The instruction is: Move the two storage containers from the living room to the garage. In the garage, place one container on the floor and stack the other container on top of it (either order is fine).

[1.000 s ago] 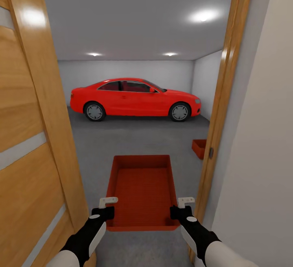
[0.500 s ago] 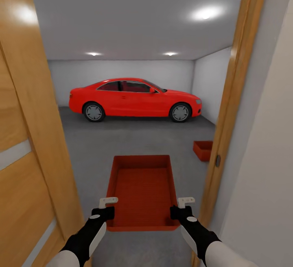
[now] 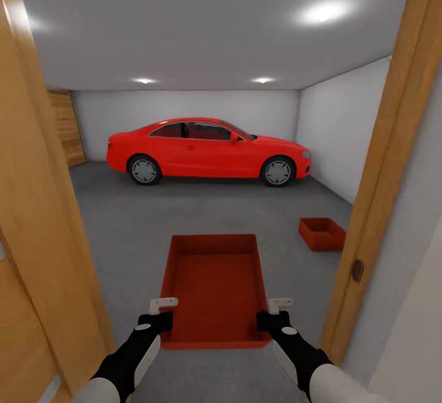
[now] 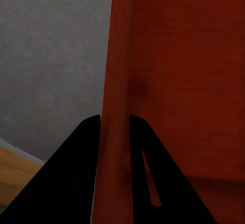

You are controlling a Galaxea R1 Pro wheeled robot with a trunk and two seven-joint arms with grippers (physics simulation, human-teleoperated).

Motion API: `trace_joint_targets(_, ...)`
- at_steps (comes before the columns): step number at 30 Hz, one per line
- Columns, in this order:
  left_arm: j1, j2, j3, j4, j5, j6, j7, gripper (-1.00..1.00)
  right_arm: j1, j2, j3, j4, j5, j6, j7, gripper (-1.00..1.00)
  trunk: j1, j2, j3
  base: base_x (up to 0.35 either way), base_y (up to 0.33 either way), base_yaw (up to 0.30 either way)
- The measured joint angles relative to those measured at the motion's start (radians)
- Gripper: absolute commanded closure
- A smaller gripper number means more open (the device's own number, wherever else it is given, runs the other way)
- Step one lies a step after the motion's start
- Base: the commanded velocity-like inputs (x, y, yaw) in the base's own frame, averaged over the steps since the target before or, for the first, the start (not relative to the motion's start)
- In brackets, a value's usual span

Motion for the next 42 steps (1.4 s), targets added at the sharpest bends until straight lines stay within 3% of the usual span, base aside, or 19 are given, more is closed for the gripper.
trace_joint_targets(42,0.0,0.001,-0.003,0.002,0.002,-0.002,0.001,1.0,0.0,0.001,0.001,0.0,0.0,-0.001,-0.001,1.0,0.0,0.0,0.0,0.307,0.0,0.0)
